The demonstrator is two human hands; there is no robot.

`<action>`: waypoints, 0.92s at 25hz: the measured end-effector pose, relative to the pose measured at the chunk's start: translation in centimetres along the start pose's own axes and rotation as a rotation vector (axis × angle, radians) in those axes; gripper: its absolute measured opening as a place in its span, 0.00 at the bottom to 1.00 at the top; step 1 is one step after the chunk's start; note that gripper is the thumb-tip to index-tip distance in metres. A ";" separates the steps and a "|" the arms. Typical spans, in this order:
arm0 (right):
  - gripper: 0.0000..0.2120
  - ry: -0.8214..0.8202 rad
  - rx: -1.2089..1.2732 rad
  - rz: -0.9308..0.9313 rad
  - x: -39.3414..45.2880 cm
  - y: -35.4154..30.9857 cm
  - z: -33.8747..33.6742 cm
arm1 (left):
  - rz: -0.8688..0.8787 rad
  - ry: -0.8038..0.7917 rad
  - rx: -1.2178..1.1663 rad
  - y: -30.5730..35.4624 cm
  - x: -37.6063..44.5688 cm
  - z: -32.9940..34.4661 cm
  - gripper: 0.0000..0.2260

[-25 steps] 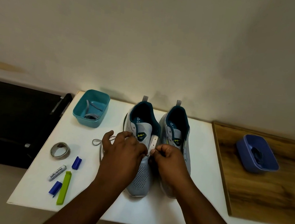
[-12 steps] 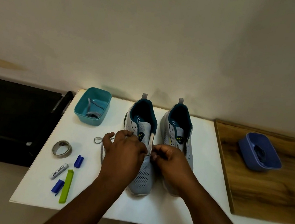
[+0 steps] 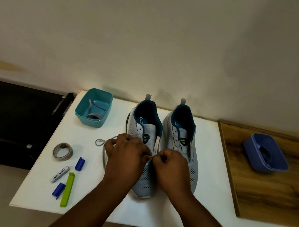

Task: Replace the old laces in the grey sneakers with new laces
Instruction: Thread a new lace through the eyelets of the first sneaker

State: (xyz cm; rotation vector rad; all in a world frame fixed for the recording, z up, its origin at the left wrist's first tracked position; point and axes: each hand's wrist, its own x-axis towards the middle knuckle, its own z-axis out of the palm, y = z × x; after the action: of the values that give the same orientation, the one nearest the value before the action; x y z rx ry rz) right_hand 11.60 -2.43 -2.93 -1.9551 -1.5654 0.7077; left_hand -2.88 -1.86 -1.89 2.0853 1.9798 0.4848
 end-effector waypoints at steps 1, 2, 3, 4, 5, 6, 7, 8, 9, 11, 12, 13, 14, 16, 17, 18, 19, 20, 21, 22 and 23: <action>0.09 0.007 0.028 0.004 0.0 0.2 0.1 | -0.011 0.006 -0.019 0.1 0.0 0.1 0.07; 0.10 0.014 0.066 0.009 -0.1 0.3 0.2 | -0.031 0.009 -0.044 0.1 0.0 0.2 0.07; 0.10 0.016 0.108 0.016 -0.1 0.4 0.2 | -0.059 0.007 -0.074 0.1 0.0 0.3 0.06; 0.10 0.017 0.148 0.025 -0.1 0.6 0.2 | -0.085 0.003 -0.098 0.1 0.0 0.5 0.06; 0.10 0.017 0.185 0.037 -0.2 0.8 0.3 | -0.101 0.001 -0.108 0.1 0.0 0.5 0.06; 0.09 0.012 0.214 0.047 -0.2 0.9 0.3 | -0.101 0.003 -0.106 0.1 0.1 0.5 0.06; 0.09 0.004 0.242 0.053 -0.2 1.0 0.3 | -0.086 0.009 -0.099 0.1 0.1 0.4 0.06; 0.09 -0.011 0.265 0.062 -0.2 1.1 0.3 | -0.059 0.020 -0.089 0.1 0.1 0.3 0.06; 0.09 -0.028 0.285 0.072 -0.2 1.2 0.2 | -0.026 0.031 -0.068 0.2 0.2 0.2 0.07; 0.10 -0.052 0.305 0.079 -0.1 1.4 0.0 | 0.041 0.044 0.021 0.3 0.1 0.1 0.07; 0.10 -0.055 0.309 0.073 -0.1 1.4 0.0 | 0.064 0.053 0.076 0.5 0.0 0.1 0.07; 0.10 -0.053 0.310 0.067 -0.2 1.3 0.1 | 0.077 0.064 0.123 0.6 -0.1 0.0 0.07; 0.10 -0.048 0.310 0.061 -0.3 1.2 0.2 | 0.083 0.068 0.157 0.6 -0.1 -0.1 0.07; 0.10 -0.038 0.306 0.055 -0.5 1.2 0.6 | 0.073 0.056 0.183 0.7 -0.2 -0.1 0.08; 0.10 -0.032 0.305 0.055 -0.5 1.3 0.7 | 0.068 0.050 0.184 0.8 -0.1 -0.1 0.09; 0.10 -0.026 0.307 0.054 -0.4 1.3 0.8 | 0.066 0.049 0.180 0.8 -0.1 -0.1 0.09; 0.10 -0.020 0.308 0.049 -0.3 1.4 0.8 | 0.063 0.046 0.173 0.7 0.0 -0.1 0.10; 0.10 -0.015 0.303 0.034 -0.3 1.4 0.8 | 0.057 0.043 0.162 0.7 0.0 0.0 0.10; 0.11 -0.011 0.287 0.009 -0.4 1.3 0.8 | 0.048 0.039 0.148 0.6 0.0 0.1 0.10; 0.11 -0.011 0.261 -0.022 -0.4 1.3 0.7 | 0.038 0.036 0.135 0.5 0.0 0.3 0.09; 0.11 -0.014 0.232 -0.052 -0.5 1.2 0.6 | 0.032 0.036 0.126 0.4 0.0 0.4 0.09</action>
State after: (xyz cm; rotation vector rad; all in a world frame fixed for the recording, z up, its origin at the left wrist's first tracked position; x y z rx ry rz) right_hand 11.91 -3.10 -4.19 -1.7383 -1.4652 0.8426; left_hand -2.36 -1.88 -2.06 2.2014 2.0494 0.4161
